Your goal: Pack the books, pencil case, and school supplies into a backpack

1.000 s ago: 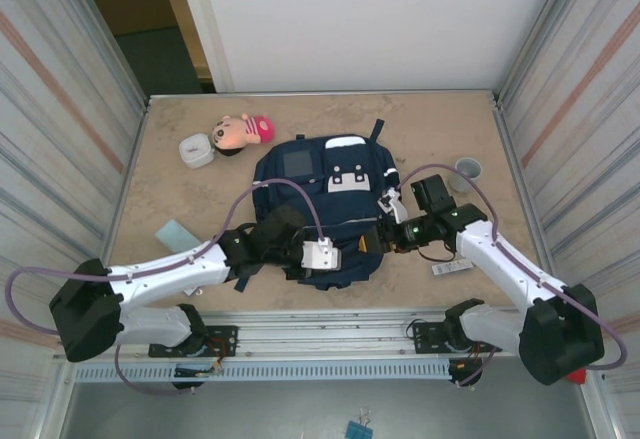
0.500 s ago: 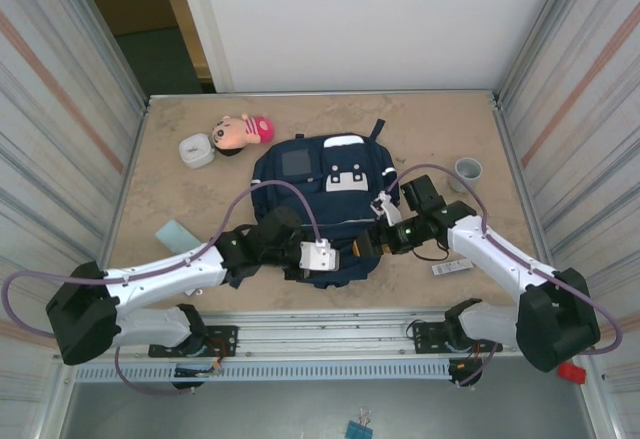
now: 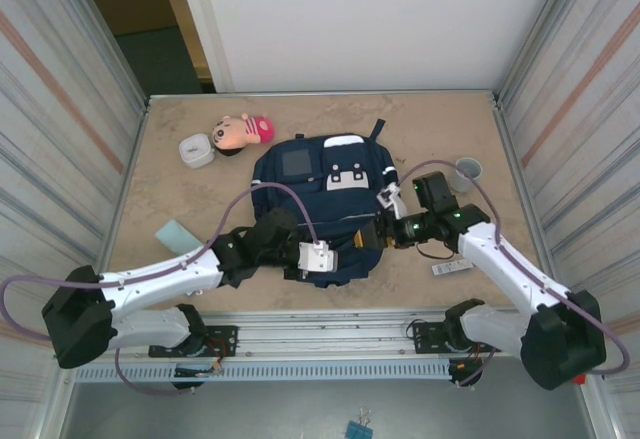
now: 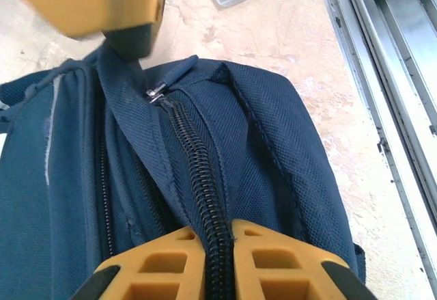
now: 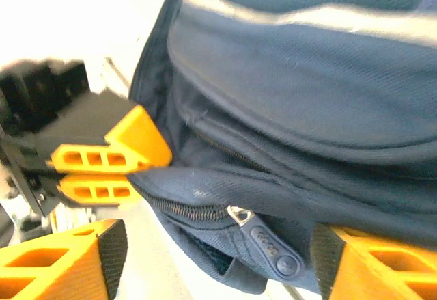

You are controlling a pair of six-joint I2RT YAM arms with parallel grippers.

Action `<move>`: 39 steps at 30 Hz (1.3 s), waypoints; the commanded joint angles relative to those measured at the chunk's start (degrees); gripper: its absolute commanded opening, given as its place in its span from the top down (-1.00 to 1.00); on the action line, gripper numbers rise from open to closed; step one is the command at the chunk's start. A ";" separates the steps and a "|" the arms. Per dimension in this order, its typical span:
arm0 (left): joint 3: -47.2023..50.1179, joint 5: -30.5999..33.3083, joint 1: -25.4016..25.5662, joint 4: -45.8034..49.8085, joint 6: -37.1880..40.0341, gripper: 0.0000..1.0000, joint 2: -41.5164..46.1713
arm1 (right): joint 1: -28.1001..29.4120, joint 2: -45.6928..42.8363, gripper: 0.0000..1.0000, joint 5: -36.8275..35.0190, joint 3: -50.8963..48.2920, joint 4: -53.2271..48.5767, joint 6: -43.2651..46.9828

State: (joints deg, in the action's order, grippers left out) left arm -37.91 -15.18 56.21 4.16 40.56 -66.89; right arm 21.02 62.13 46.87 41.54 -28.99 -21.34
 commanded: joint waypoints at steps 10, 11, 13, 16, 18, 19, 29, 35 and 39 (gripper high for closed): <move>1.59 3.31 1.09 -8.09 1.37 0.69 3.35 | -3.53 -0.09 -0.63 -11.32 -3.41 6.56 -33.66; 1.60 3.40 1.14 -8.44 1.37 0.69 3.30 | -3.32 -0.38 -0.65 -12.72 -3.59 5.86 -34.50; 1.85 3.75 1.27 -9.11 1.38 0.70 3.26 | -2.94 -1.07 -0.67 -14.41 -5.02 7.20 -37.45; 1.87 4.24 1.59 -9.50 1.46 0.70 3.06 | -1.81 -2.02 -0.70 -16.38 -7.68 9.97 -42.11; 1.93 4.43 1.63 -9.85 1.46 0.70 3.12 | -1.01 -2.27 -0.71 -17.17 -8.80 11.79 -44.08; 1.98 4.38 1.63 -10.19 1.40 0.70 3.12 | -0.69 -2.23 -0.72 -17.47 -9.25 12.41 -44.75; 2.78 5.51 2.14 -11.11 1.02 0.70 3.33 | 0.00 -4.00 -0.74 -19.77 -10.96 16.26 -50.28; 3.11 4.78 2.59 -11.15 1.02 0.70 3.25 | 0.12 -3.80 -0.58 -18.96 -12.62 22.80 -53.75; 2.67 4.11 3.14 -9.92 1.21 0.64 2.63 | 0.75 -2.50 0.12 -20.32 -11.92 27.51 -55.12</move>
State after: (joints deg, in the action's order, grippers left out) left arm -34.68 -10.44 58.72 -1.96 40.95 -65.65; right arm 20.88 59.24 27.68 28.97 -8.54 -74.15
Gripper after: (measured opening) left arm 0.177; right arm 0.502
